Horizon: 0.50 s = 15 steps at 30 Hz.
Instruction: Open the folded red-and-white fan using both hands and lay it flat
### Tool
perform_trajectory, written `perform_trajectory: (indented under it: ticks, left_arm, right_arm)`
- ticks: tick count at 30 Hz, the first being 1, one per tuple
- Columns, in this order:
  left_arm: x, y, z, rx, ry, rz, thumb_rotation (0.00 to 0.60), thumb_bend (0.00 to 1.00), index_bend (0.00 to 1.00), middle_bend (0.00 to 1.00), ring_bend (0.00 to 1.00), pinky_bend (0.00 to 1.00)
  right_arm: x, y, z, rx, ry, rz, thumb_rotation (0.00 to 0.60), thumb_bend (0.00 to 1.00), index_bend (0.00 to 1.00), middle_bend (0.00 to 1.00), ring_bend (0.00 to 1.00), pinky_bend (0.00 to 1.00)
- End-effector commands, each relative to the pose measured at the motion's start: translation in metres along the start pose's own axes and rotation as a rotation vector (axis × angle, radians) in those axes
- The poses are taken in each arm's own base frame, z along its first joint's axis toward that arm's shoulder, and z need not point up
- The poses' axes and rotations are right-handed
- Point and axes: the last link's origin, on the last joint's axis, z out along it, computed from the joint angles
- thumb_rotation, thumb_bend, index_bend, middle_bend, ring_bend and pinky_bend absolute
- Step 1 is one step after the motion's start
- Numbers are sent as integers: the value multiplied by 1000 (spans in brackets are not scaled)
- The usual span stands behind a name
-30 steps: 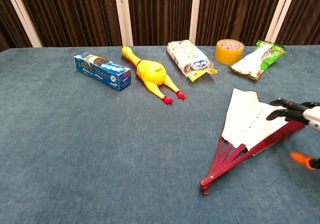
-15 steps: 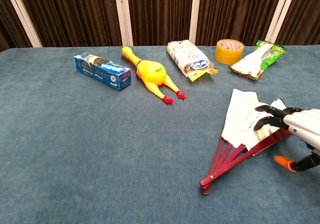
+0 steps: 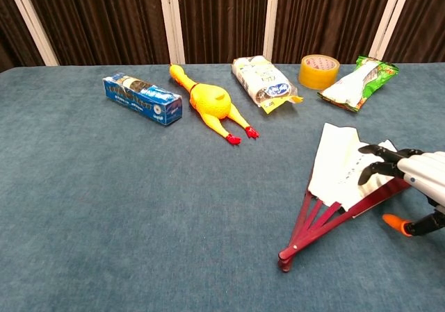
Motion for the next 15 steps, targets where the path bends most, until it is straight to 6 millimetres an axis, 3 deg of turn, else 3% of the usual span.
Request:
perform_trajectory:
  ticks: [1,15]
  left_arm:
    - [0,0,0,0,-1,1,600,543,88,0,0,16]
    - [-1,0,0,0,-1,3,600,543,90,0,0,16]
  right_arm:
    - [-1,0,1,1,-2,2,600,388,348,64,231,137]
    - [-7,-6,9,14,-15,12,600,388,354,63,231,137]
